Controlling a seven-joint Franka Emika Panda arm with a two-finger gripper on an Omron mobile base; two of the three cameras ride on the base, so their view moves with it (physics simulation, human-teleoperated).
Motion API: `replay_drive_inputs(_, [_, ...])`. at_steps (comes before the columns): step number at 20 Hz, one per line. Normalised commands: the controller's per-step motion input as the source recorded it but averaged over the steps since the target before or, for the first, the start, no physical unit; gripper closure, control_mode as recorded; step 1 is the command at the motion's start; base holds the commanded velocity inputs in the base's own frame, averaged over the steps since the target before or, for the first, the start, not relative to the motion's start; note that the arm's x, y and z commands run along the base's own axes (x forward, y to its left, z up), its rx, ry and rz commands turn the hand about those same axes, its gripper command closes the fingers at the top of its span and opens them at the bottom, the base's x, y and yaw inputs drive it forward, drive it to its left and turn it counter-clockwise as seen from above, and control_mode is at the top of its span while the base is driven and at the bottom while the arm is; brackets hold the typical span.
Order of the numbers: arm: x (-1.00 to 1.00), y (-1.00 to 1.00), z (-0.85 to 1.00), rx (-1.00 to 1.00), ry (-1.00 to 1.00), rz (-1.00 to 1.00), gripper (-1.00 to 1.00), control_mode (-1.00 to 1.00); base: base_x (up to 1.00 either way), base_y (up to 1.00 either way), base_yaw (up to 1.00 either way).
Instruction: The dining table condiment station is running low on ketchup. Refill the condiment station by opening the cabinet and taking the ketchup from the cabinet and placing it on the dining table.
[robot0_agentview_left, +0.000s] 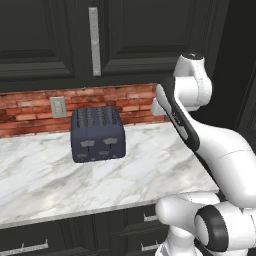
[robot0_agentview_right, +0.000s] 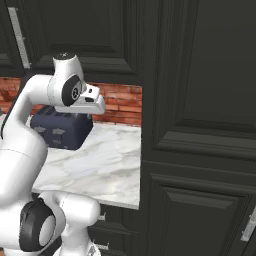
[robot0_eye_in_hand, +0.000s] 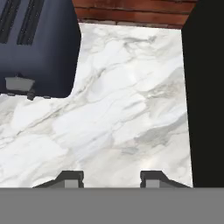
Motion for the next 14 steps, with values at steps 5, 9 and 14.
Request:
replay_drive_inputs(5, [-0.16, 0.01, 0.0, 0.0, -0.22, 0.0, -1.0, -1.0, 0.0, 0.0, 0.0])
replay_drive_inputs(9, [-0.07, 0.21, 0.1, -0.03, -0.35, 0.0, -1.0, -1.0, 0.0, 0.0, 0.0])
replay_drive_inputs(14, [-0.02, 0.35, 0.24, -0.07, -0.35, 0.0, -1.0, -1.0, 0.0, 0.0, 0.0])
